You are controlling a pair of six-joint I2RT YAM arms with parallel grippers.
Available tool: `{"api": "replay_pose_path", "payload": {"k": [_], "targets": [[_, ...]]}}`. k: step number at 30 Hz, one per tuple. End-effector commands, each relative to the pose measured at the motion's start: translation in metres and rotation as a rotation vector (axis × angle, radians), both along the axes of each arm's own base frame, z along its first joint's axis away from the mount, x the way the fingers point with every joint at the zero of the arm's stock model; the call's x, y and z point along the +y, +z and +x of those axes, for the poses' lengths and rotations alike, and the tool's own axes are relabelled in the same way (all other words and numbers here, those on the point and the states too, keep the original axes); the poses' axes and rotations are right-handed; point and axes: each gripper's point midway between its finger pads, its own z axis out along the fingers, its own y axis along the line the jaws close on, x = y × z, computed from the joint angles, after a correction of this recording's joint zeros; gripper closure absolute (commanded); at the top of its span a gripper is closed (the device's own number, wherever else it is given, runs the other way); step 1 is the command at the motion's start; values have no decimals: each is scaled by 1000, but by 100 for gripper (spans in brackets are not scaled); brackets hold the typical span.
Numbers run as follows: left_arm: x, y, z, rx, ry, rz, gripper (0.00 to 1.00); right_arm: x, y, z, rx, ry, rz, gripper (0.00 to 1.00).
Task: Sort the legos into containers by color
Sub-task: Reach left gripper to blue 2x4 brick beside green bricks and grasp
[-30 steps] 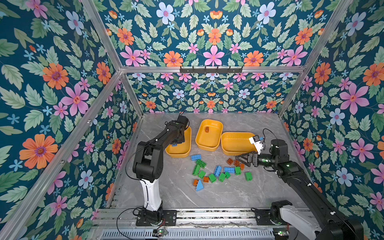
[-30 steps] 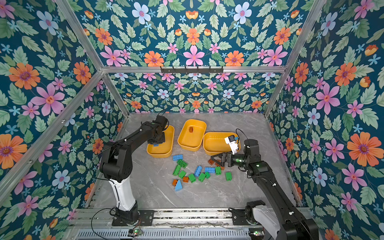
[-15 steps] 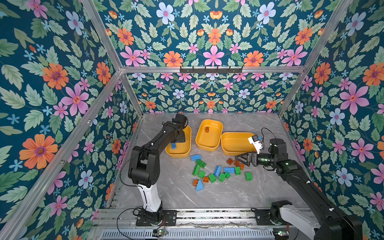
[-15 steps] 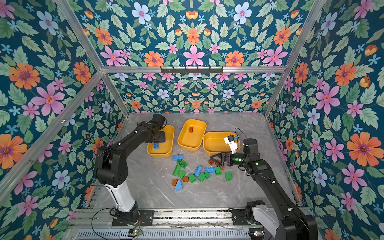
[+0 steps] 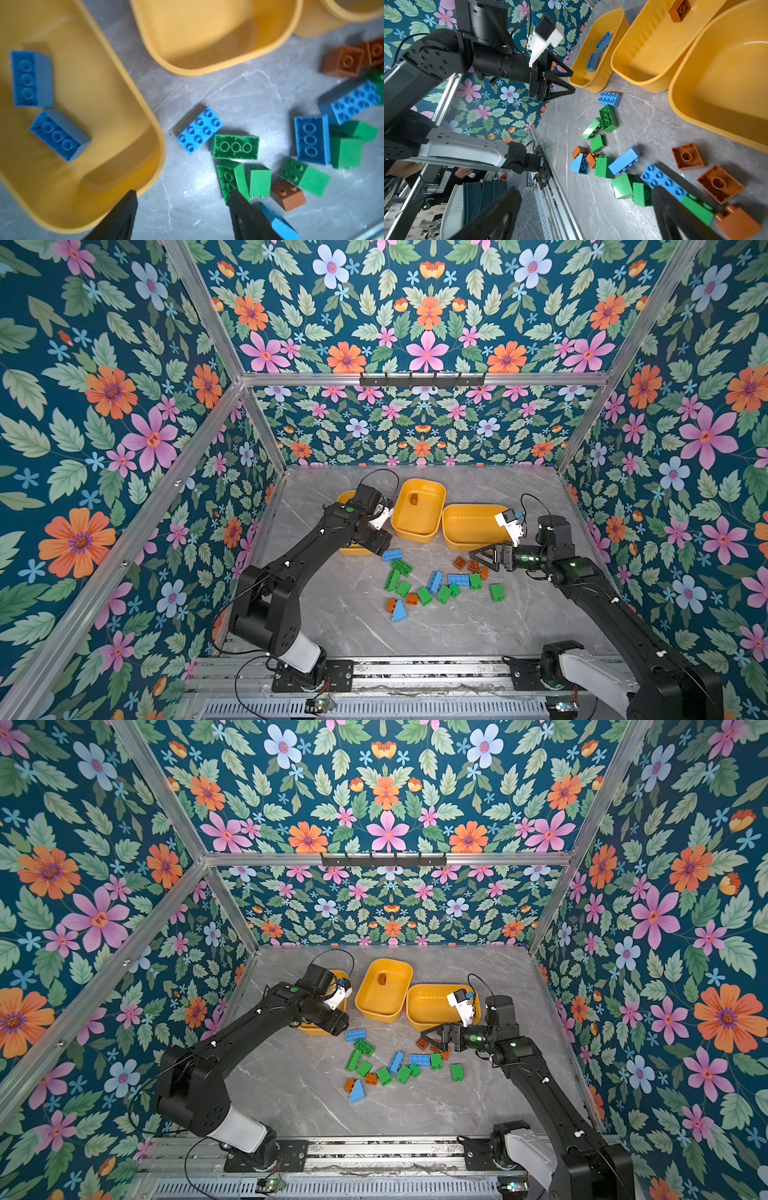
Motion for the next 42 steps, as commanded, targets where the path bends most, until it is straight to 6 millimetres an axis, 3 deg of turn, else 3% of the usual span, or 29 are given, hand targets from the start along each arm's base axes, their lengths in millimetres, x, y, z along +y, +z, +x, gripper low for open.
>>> {"api": "replay_pose_path", "payload": {"k": [1, 11, 29, 42], "targets": [[-13, -3, -12, -27, -237, -8, 28, 0, -1, -3, -11, 5, -7, 1], [-16, -43, -7, -64, -437, 183, 31, -2, -5, -6, -3, 0, -14, 1], [-16, -79, 15, -97, -571, 398, 48, -3, -15, -12, 23, -3, -21, 1], [-32, -93, 23, -80, -591, 372, 52, -4, -16, -14, 25, -5, -23, 1]]}}
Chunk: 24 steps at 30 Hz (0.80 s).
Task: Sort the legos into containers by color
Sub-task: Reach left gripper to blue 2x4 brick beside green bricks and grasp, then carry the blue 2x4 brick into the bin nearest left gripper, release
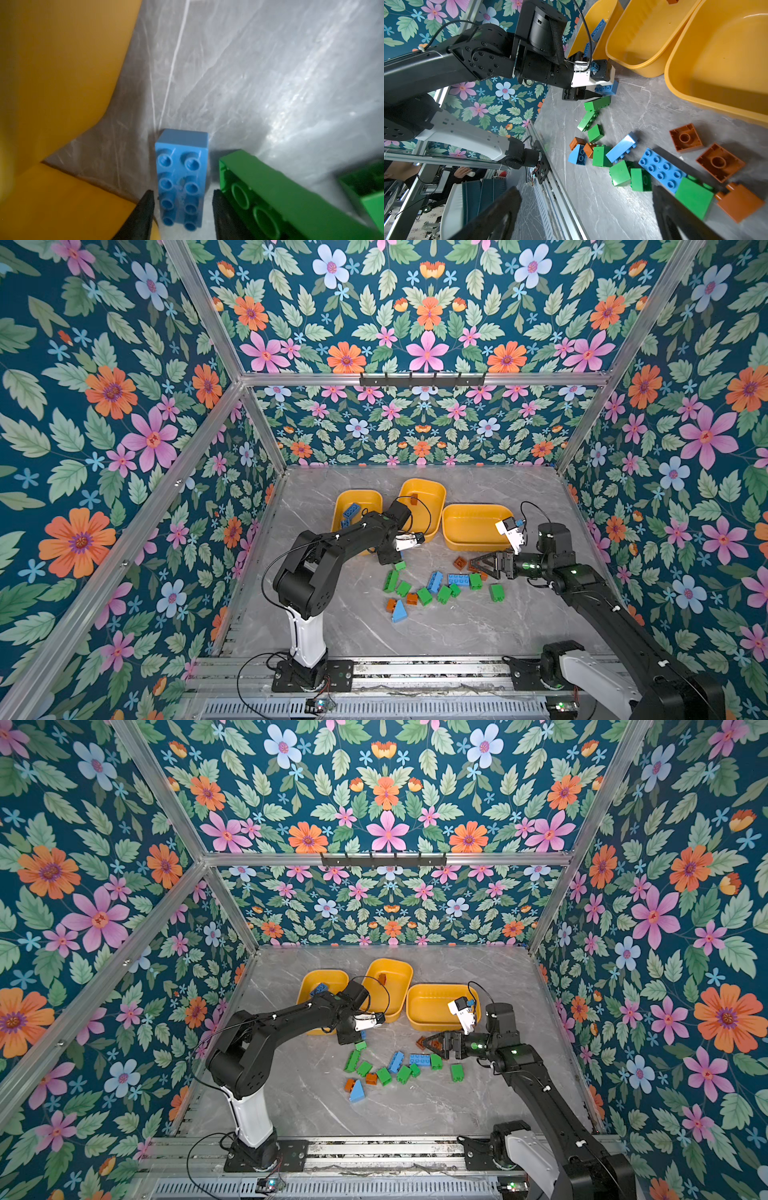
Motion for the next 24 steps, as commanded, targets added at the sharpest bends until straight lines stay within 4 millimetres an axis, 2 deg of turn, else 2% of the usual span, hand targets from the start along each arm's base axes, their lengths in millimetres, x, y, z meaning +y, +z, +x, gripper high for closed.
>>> {"api": "replay_pose_path", "payload": {"k": [1, 7, 13, 19, 24], "targets": [[-6, -1, 0, 13, -5, -21, 53, 0, 0, -1, -12, 4, -7, 1], [-10, -8, -1, 44, -1, -31, 59, 0, 0, -1, -9, 5, -7, 1], [-15, -1, 3, 42, 12, -48, 80, -1, 1, -1, -13, 2, -9, 1], [-24, 31, 9, 19, 78, -120, 81, 1, 4, 1, -19, 7, -1, 1], [-32, 81, 19, -20, 240, -237, 81, 3, 11, 5, -27, 20, 12, 1]]}}
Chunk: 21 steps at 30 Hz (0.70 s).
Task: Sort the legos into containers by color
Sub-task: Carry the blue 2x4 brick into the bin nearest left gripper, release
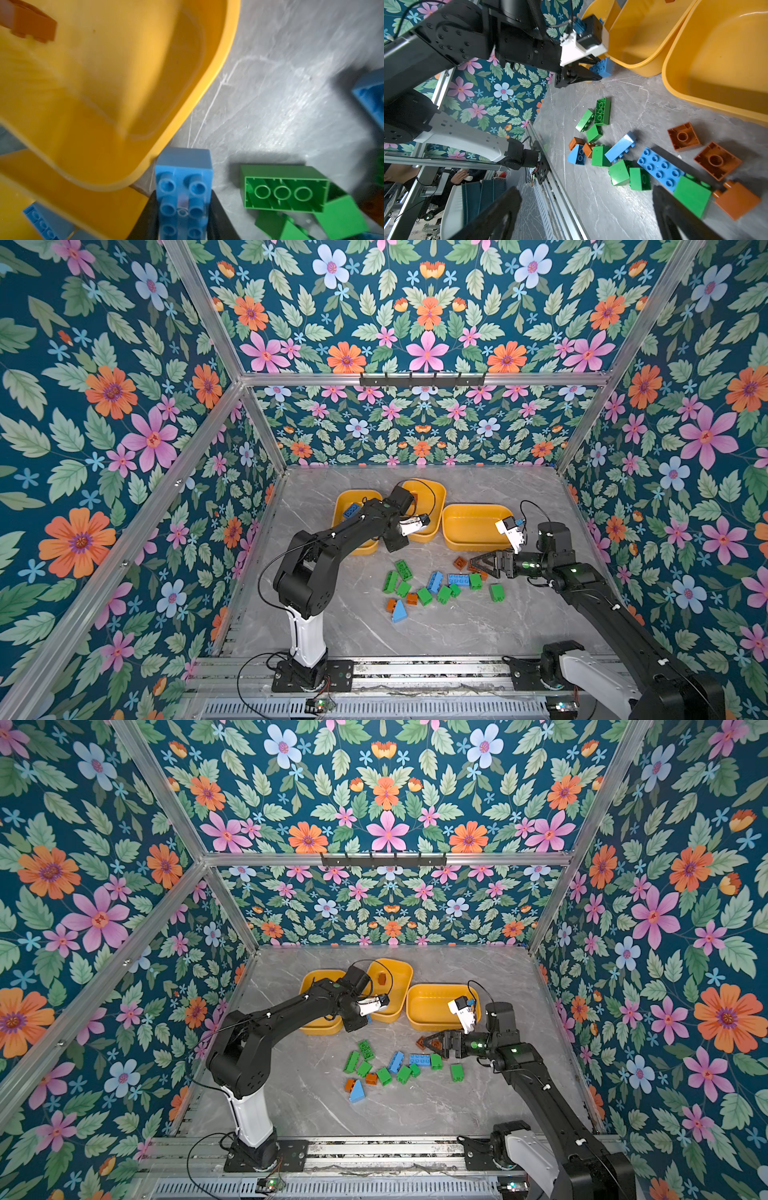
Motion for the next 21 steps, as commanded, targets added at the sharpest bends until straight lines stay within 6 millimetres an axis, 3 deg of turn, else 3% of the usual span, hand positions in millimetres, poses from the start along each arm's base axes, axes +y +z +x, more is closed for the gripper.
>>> {"api": "replay_pose_path", "payload": {"k": [1, 6, 9, 14, 17, 21], "targets": [[-1, 29, 0, 20, 145, -89, 81, 3, 10, 2, -36, 25, 17, 1], [24, 70, 34, -71, 381, -198, 81, 5, 12, 5, -33, 33, 33, 1], [42, 81, 51, -115, 487, -237, 81, 6, 14, 6, -38, 34, 34, 1], [95, 67, 86, -163, 763, -226, 82, 5, 13, 6, -36, 29, 32, 1], [103, 56, 101, -163, 876, -266, 81, 5, 12, 6, -33, 27, 31, 1], [116, 26, 112, -142, 1002, -258, 81, 5, 14, 7, -33, 22, 30, 1]]}}
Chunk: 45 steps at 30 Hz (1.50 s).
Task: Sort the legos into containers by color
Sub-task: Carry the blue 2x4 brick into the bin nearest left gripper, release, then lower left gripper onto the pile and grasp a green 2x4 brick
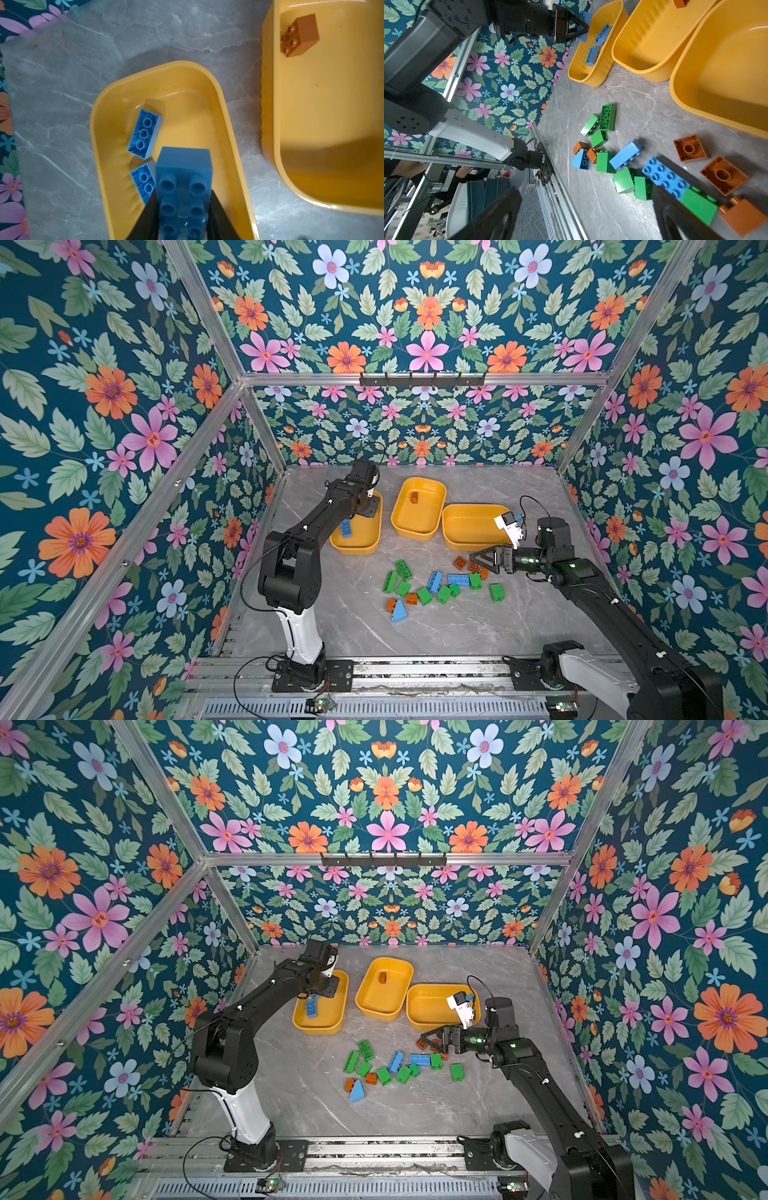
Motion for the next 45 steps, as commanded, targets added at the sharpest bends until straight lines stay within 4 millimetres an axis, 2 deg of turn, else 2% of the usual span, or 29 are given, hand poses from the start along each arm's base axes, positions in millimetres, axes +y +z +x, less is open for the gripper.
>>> {"api": "replay_pose_path", "payload": {"k": [1, 7, 9, 12, 17, 21, 24, 29, 33, 38, 41, 45], "targets": [[13, -14, 16, -18, 162, -43, 81, 1, 6, 1, -18, 4, 9, 1], [22, -45, 28, 19, 235, -36, 75, 0, 5, 1, -16, 3, 3, 1], [25, -49, 29, 22, 251, -39, 66, 0, 5, 1, -17, -1, 1, 1], [22, -43, 32, 11, 243, -60, 51, 0, 5, 0, -13, -1, 1, 1], [17, -20, 22, 12, 217, -90, 39, 0, 4, 1, -10, 2, 2, 1], [7, 1, -7, 35, 192, -122, 34, 0, 4, 2, -9, 2, 2, 1], [-12, 13, -38, 56, 167, -161, 32, 1, 5, 3, -9, 6, 6, 1], [-51, 13, -101, 121, 137, -236, 30, 2, 5, 4, -7, 10, 10, 1], [-70, -1, -146, 179, 143, -277, 31, 2, 4, 2, -4, 14, 13, 1], [-79, -23, -185, 227, 167, -318, 31, 2, 3, -2, -4, 15, 13, 1], [-76, -40, -200, 261, 172, -309, 31, 1, 1, -5, 1, 14, 16, 1], [-77, -57, -209, 291, 166, -327, 31, 1, -3, -8, 8, 12, 16, 1]]}}
